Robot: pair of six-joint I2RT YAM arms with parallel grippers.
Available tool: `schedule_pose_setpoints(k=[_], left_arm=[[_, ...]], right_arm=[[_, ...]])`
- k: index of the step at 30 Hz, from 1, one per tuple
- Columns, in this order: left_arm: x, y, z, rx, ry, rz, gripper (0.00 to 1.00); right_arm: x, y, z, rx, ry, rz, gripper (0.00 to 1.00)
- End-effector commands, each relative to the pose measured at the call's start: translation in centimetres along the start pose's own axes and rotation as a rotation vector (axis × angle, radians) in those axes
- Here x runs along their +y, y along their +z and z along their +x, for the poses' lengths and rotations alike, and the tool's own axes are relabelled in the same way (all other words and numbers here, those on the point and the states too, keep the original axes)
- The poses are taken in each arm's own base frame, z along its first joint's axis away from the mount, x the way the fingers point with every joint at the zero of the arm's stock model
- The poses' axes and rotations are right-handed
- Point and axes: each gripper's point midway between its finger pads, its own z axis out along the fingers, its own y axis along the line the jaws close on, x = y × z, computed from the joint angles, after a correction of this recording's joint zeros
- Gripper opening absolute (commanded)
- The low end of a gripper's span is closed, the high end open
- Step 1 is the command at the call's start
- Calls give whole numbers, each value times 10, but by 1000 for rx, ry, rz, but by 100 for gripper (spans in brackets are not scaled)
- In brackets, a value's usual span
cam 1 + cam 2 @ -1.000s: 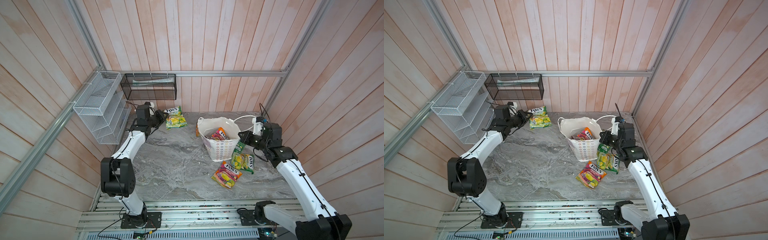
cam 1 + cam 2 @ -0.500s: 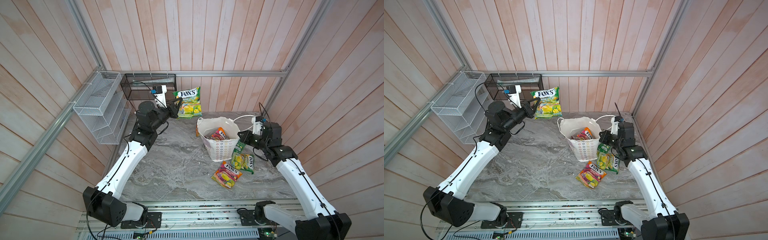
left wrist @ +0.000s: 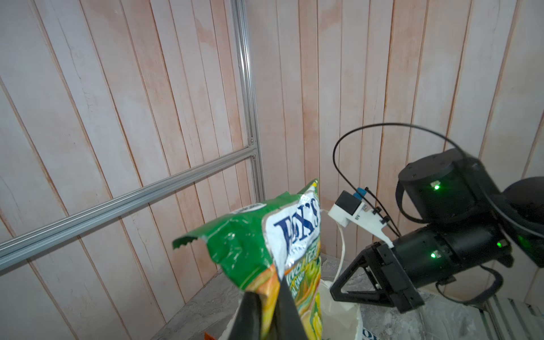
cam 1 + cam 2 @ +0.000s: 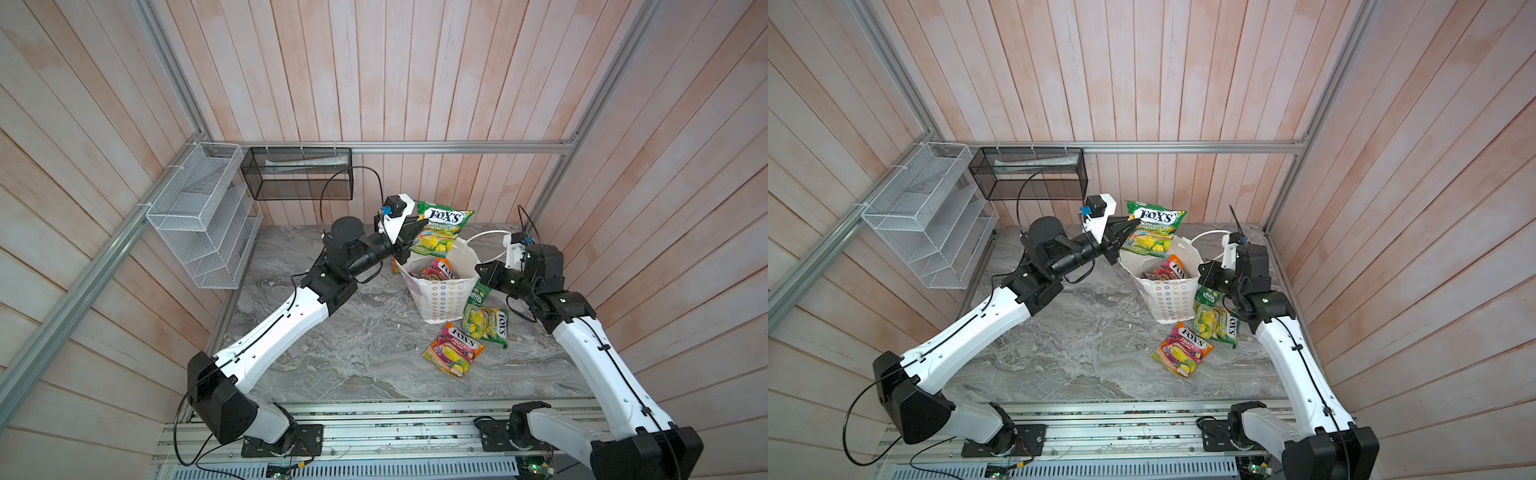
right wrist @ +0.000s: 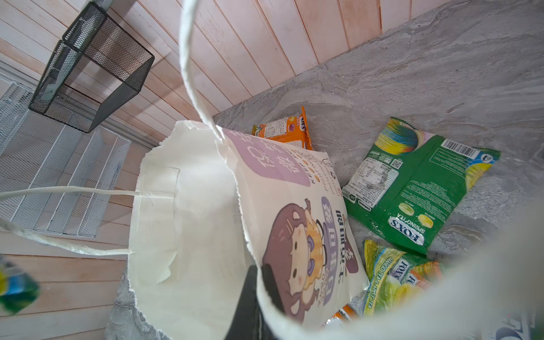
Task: Place the snacks into the paper bag
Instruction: Place the snack in the paper bag.
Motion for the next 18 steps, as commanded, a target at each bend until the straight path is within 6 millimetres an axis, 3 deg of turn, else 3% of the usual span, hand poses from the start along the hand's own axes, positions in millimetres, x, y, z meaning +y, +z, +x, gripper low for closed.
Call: schedule_pose_setpoints(k=[1, 10, 18], left_arm=[[1, 5, 4, 0, 90, -5, 0], [-14, 27, 62, 157, 153, 35, 0], [-14, 37, 106, 275, 183, 26, 0]], right_arm=[[13, -11, -9, -26, -17, -33, 0], [13, -11, -9, -28, -16, -36, 0], [12, -11, -8, -26, -16, -33, 0]])
